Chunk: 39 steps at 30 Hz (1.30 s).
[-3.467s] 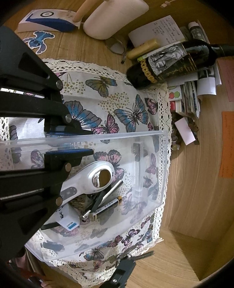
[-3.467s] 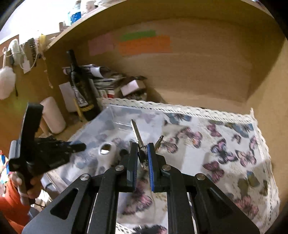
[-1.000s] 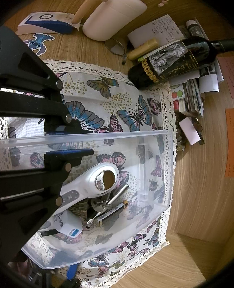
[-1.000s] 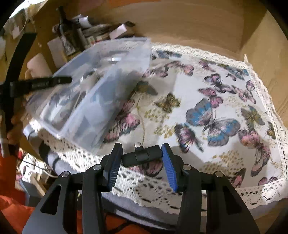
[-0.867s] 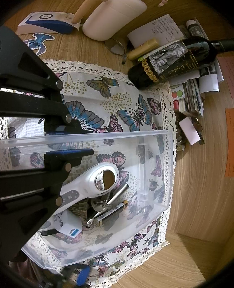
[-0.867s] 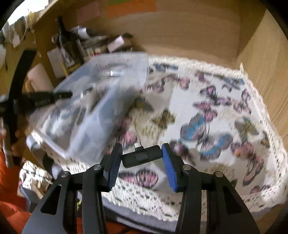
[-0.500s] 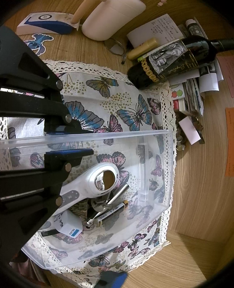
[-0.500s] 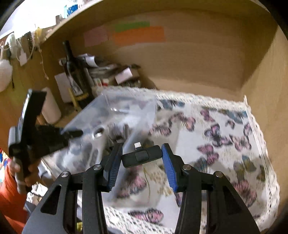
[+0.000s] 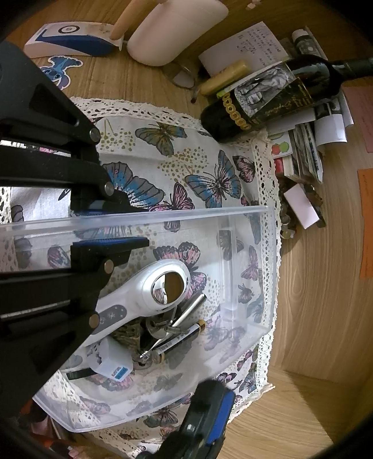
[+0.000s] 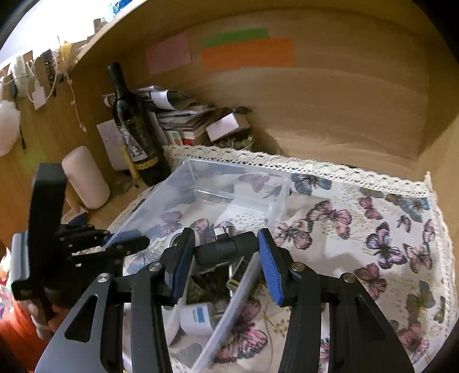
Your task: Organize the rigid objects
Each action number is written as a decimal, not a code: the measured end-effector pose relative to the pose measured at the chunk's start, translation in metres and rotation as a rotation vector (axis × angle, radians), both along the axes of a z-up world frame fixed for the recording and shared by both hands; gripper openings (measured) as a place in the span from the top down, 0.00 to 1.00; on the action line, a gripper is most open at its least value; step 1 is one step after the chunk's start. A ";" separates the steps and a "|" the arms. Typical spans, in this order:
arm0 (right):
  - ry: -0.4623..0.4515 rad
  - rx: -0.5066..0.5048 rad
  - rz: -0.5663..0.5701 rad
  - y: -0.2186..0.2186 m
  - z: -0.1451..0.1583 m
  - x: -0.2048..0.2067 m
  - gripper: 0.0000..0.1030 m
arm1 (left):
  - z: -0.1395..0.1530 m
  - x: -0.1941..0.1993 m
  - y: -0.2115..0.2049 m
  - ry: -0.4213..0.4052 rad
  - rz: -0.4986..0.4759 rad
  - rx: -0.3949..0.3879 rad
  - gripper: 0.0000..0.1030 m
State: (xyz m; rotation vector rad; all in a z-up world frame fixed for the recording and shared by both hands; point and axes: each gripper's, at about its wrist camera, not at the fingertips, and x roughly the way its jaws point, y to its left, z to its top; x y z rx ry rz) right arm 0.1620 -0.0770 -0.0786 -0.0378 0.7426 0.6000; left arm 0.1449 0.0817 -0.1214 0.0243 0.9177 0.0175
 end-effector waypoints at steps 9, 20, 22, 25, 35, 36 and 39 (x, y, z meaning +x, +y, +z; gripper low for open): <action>0.054 -0.004 0.027 0.016 -0.014 0.018 0.59 | 0.000 -0.001 0.001 -0.002 -0.007 0.000 0.90; 0.030 -0.004 0.010 0.012 -0.008 0.011 0.41 | 0.015 -0.005 0.003 -0.056 0.009 0.000 0.76; 0.013 -0.002 0.004 0.009 -0.003 0.008 0.40 | 0.021 -0.008 0.003 -0.088 0.022 0.002 0.62; -0.004 0.009 -0.003 0.003 0.004 0.001 0.34 | 0.035 -0.016 0.002 -0.154 0.035 0.007 0.45; -0.128 0.027 -0.085 -0.023 0.034 -0.033 0.04 | 0.082 -0.049 -0.018 -0.350 0.021 -0.009 0.11; -0.141 0.032 -0.098 -0.027 0.037 -0.037 0.01 | 0.085 -0.052 -0.019 -0.367 0.021 -0.014 0.08; -0.200 0.038 -0.146 -0.039 0.048 -0.051 0.00 | 0.096 -0.063 -0.026 -0.421 0.015 -0.033 0.04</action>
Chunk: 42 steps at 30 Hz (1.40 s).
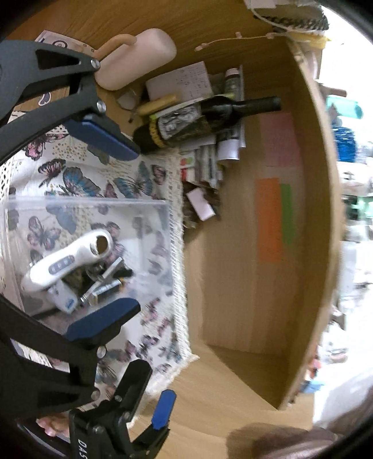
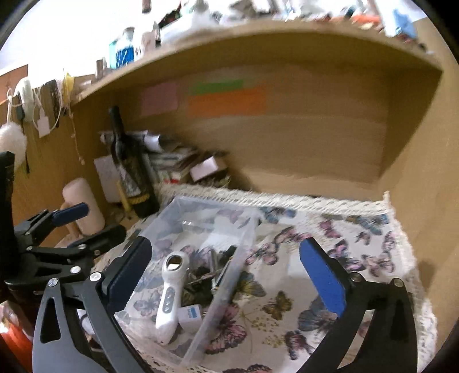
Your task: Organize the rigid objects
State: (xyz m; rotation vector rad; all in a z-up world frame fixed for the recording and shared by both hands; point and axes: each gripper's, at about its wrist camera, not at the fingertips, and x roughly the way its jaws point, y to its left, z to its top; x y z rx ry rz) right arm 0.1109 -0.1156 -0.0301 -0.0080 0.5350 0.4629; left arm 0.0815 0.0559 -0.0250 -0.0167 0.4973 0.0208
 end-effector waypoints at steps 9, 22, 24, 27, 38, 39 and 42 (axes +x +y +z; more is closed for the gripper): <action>-0.089 0.031 -0.053 -0.027 0.025 -0.030 0.00 | 0.021 -0.026 -0.022 -0.088 -0.035 -0.001 0.02; -0.140 0.028 -0.075 -0.036 0.033 -0.043 0.00 | 0.030 -0.039 -0.029 -0.131 -0.032 -0.009 0.01; -0.145 0.027 -0.077 -0.036 0.033 -0.045 0.00 | 0.030 -0.039 -0.029 -0.131 -0.032 -0.009 0.01; -0.148 0.027 -0.081 -0.035 0.034 -0.046 0.00 | 0.029 -0.039 -0.028 -0.128 -0.034 -0.012 0.01; -0.142 0.036 -0.083 -0.037 0.033 -0.046 0.00 | 0.028 -0.040 -0.027 -0.127 -0.032 -0.013 0.01; -0.141 0.036 -0.083 -0.037 0.033 -0.045 0.00 | 0.028 -0.040 -0.027 -0.128 -0.032 -0.013 0.01; -0.140 0.036 -0.083 -0.036 0.033 -0.045 0.00 | 0.028 -0.040 -0.026 -0.128 -0.033 -0.014 0.01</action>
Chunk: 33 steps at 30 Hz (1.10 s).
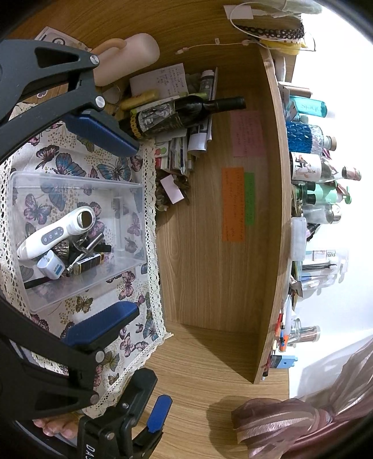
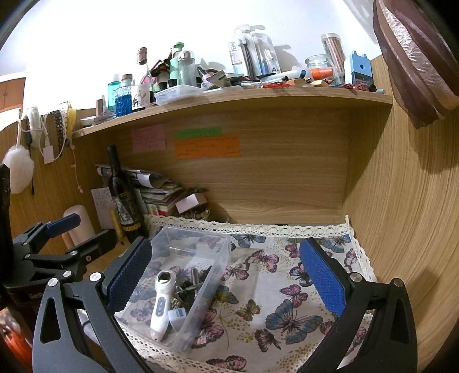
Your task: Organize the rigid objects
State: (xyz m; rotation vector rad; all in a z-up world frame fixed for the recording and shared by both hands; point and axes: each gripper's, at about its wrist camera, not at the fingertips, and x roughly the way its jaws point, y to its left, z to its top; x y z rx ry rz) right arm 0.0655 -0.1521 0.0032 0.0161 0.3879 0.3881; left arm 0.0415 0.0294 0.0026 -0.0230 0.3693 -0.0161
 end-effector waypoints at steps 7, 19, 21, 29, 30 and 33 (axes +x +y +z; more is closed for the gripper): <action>0.014 0.012 0.004 -0.001 0.000 0.002 0.00 | -0.002 0.001 0.000 -0.005 0.000 0.003 0.01; 0.021 0.010 0.002 0.000 -0.001 0.003 0.00 | -0.003 0.007 0.005 0.029 0.000 -0.029 0.01; 0.021 0.009 0.000 0.000 -0.001 0.002 0.00 | -0.003 0.007 0.005 0.029 0.000 -0.028 0.01; 0.024 0.003 -0.007 0.002 -0.002 0.003 0.00 | -0.004 0.009 0.006 0.038 -0.015 -0.032 0.01; 0.024 0.002 -0.006 0.002 -0.002 0.003 0.00 | -0.004 0.009 0.005 0.037 -0.016 -0.031 0.01; 0.024 -0.002 -0.007 0.003 -0.002 0.003 0.00 | -0.004 0.008 0.004 0.037 -0.027 -0.024 0.01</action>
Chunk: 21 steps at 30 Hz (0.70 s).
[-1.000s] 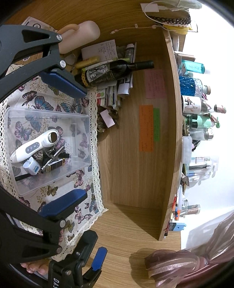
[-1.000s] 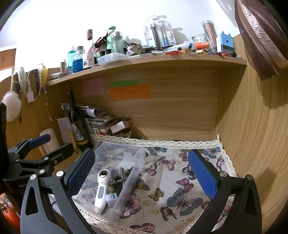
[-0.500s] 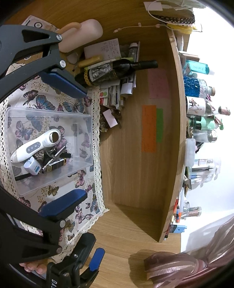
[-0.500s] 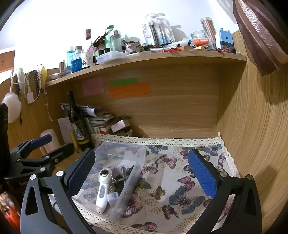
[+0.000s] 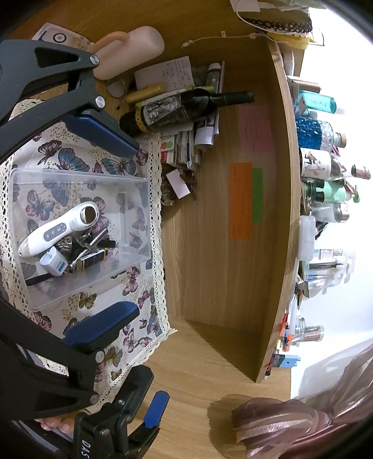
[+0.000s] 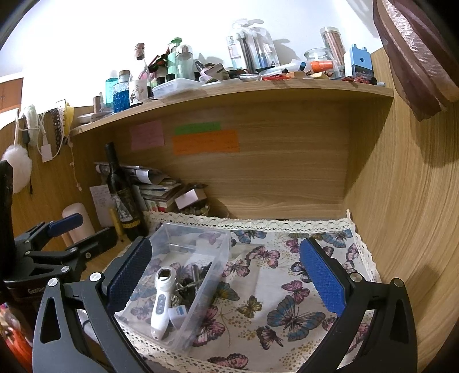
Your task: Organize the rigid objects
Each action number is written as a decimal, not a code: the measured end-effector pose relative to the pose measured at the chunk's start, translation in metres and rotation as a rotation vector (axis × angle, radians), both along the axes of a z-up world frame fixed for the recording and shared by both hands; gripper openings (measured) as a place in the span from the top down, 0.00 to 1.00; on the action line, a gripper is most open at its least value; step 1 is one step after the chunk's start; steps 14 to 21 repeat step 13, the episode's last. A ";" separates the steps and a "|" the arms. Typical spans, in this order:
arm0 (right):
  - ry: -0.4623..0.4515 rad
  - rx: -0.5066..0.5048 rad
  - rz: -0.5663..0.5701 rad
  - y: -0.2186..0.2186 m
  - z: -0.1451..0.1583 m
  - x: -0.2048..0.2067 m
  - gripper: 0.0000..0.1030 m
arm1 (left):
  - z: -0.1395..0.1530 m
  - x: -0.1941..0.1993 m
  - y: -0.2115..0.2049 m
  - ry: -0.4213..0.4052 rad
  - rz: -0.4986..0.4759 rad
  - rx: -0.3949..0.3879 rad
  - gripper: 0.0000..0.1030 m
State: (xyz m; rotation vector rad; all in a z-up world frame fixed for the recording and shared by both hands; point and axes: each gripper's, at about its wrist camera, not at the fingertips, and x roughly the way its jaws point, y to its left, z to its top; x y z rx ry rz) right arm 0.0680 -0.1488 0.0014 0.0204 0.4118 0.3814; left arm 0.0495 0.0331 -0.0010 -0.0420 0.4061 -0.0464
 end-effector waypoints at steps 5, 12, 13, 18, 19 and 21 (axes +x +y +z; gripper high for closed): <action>0.005 -0.001 0.006 0.001 0.000 0.000 0.00 | 0.000 -0.002 -0.003 0.001 -0.011 0.013 0.01; 0.016 0.002 0.007 0.002 -0.002 0.001 0.00 | 0.000 -0.002 -0.002 0.002 -0.013 -0.001 0.01; 0.017 0.002 0.007 0.002 -0.002 0.001 0.00 | 0.000 -0.001 -0.001 0.003 -0.014 -0.003 0.01; 0.017 0.002 0.007 0.002 -0.002 0.001 0.00 | 0.000 -0.001 -0.001 0.003 -0.014 -0.003 0.01; 0.017 0.002 0.007 0.002 -0.002 0.001 0.00 | 0.000 -0.001 -0.001 0.003 -0.014 -0.003 0.01; 0.017 0.002 0.007 0.002 -0.002 0.001 0.00 | 0.000 -0.001 -0.001 0.003 -0.014 -0.003 0.01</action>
